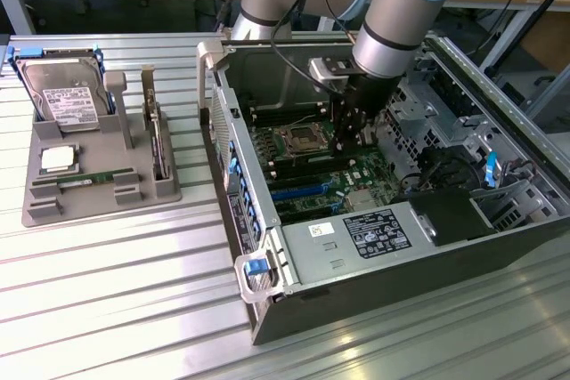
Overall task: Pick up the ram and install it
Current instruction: 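Insert the ram into the slot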
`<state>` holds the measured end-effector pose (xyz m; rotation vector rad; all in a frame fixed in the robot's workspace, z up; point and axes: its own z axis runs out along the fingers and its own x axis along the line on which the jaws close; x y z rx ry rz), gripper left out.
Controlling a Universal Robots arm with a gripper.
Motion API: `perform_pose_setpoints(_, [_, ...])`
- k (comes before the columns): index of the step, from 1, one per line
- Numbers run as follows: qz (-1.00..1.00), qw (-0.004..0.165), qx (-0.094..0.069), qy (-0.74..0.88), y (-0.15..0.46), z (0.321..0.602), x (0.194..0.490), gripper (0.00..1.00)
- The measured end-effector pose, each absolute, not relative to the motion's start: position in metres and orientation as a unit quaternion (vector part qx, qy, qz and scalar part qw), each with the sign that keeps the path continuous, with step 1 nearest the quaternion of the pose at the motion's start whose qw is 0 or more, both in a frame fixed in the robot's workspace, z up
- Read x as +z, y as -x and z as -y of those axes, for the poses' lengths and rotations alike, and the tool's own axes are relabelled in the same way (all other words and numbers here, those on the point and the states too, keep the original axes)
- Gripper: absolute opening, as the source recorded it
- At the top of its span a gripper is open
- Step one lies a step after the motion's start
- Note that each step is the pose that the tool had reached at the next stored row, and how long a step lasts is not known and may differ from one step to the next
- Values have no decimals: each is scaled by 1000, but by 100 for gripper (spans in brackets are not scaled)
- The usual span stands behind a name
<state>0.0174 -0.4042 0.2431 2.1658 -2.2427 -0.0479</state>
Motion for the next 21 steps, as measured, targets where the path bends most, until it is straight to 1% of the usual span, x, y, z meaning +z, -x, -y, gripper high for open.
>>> perform_pose_setpoints(3, [719, 11, -16, -695, -4, 408, 244, 13])
perform_pose_setpoints(8, [713, 15, -12, -700, -2, 412, 243, 13])
perform_pose_setpoints(10, [713, 15, -12, -701, -1, 412, 250, 13])
perform_pose_setpoints(13, [713, 14, -13, -701, -1, 412, 252, 13])
perform_pose_setpoints(14, [713, 17, -17, -700, -2, 412, 251, 13])
perform_pose_setpoints(15, [713, 29, -28, -700, -2, 412, 251, 13])
perform_pose_setpoints(17, [712, 40, -39, -700, -2, 412, 251, 13])
perform_pose_setpoints(18, [712, 52, -51, -699, -2, 412, 250, 13])
perform_pose_setpoints(19, [711, 57, -55, -698, -2, 413, 251, 13])
perform_pose_setpoints(21, [711, 57, -55, -698, -2, 412, 250, 13])
